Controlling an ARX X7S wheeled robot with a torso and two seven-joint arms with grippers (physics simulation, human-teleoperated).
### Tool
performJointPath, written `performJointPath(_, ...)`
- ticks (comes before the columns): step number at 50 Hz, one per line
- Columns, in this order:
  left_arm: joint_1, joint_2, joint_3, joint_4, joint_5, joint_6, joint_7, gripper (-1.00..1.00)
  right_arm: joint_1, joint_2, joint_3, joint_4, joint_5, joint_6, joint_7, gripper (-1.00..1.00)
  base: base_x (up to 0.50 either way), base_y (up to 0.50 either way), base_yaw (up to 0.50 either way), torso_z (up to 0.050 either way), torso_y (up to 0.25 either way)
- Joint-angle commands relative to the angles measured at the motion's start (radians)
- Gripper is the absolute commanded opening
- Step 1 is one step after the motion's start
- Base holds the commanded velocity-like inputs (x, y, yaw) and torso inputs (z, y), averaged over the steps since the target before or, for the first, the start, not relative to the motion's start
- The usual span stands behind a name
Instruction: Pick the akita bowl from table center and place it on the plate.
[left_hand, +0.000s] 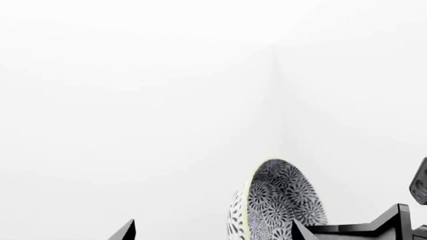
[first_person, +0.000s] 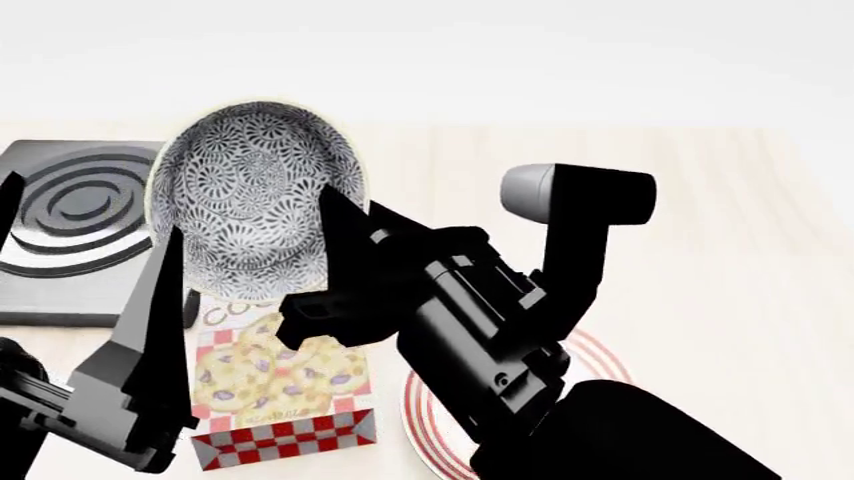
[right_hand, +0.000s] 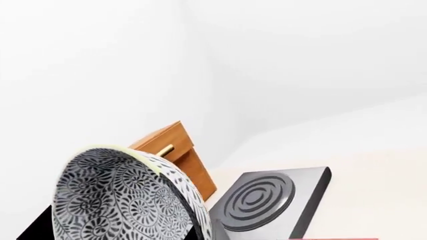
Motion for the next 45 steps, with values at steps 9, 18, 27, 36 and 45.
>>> performJointPath(9, 0.071, 0.025, -0.093, 0.007, -0.02, 0.081, -0.006, 1.0, 0.106, -0.062, 0.037, 0.19, 0.024, 0.074, 0.032, -1.0, 0.0, 0.0, 0.0, 0.0, 0.0)
performJointPath(18, 0.143, 0.032, -0.088, 0.05, 0.002, 0.11, -0.029, 1.0, 0.149, -0.154, 0.027, 0.407, 0.097, 0.113, 0.174, -1.0, 0.0, 0.0, 0.0, 0.0, 0.0)
performJointPath(27, 0.214, 0.067, -0.094, 0.048, 0.004, 0.168, -0.047, 1.0, 0.157, -0.227, 0.041, 0.54, 0.196, 0.144, 0.228, -1.0, 0.0, 0.0, 0.0, 0.0, 0.001)
performJointPath(36, 0.245, 0.074, -0.097, 0.032, 0.012, 0.196, -0.048, 1.0, 0.159, -0.268, 0.012, 0.596, 0.128, 0.108, 0.237, -1.0, 0.0, 0.0, 0.0, 0.0, 0.0)
performJointPath(45, 0.251, 0.075, -0.093, 0.031, 0.015, 0.201, -0.053, 1.0, 0.129, -0.326, 0.086, 0.627, 0.201, 0.022, 0.373, -1.0, 0.0, 0.0, 0.0, 0.0, 0.0)
